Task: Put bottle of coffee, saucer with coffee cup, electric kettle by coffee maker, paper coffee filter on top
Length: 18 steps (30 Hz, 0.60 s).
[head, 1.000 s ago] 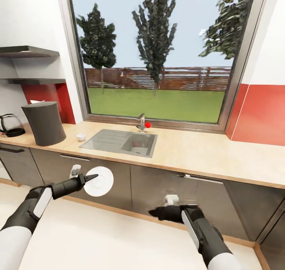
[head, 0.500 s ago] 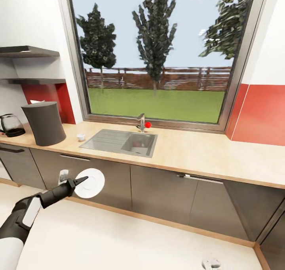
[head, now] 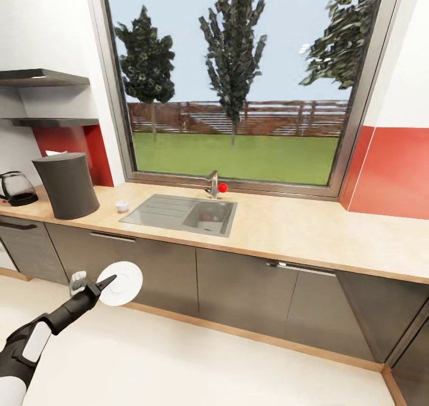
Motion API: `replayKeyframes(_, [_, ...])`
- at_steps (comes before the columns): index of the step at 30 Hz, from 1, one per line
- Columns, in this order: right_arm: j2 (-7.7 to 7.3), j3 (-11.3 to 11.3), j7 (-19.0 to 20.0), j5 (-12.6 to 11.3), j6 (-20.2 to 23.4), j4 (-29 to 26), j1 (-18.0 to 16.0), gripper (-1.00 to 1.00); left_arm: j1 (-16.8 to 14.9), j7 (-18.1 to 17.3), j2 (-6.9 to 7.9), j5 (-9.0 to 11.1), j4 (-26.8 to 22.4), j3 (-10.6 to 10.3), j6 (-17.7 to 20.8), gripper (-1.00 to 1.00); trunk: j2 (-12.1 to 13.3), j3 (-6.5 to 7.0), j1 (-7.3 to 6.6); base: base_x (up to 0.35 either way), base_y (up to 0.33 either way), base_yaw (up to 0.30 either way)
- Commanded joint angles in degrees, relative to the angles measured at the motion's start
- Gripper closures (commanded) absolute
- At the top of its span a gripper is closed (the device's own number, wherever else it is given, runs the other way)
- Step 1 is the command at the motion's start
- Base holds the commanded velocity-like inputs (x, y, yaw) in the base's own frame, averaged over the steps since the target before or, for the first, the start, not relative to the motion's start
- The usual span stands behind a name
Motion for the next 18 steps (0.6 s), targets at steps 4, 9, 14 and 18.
replayKeyframes(4, [1.74,0.47,-2.1,-1.73,0.38,-0.06,0.14,-1.0,-0.02,-0.31,-0.02,0.62,-0.23,0.16,0.14,1.0,-0.06,-0.11,0.02,0.0,0.0,0.034])
replayKeyframes(9, [2.28,0.49,-2.35,-2.11,0.38,-0.04,0.22,-1.0,-0.02,-0.36,0.22,0.69,-0.57,0.17,0.26,1.0,-0.06,-0.42,0.02,0.0,0.0,0.158])
replayKeyframes(14, [2.33,0.5,-2.37,-2.14,0.38,-0.04,0.23,-1.0,-0.02,-0.36,0.35,0.69,-0.59,0.22,0.28,1.0,-0.06,-0.76,0.02,0.0,0.0,0.186])
replayKeyframes(18, [2.33,0.5,-2.3,-2.14,0.38,-0.04,0.23,-1.0,-0.02,-0.36,0.52,0.62,-0.58,0.27,0.3,1.0,-0.06,-0.97,0.02,0.011,0.0,0.125])
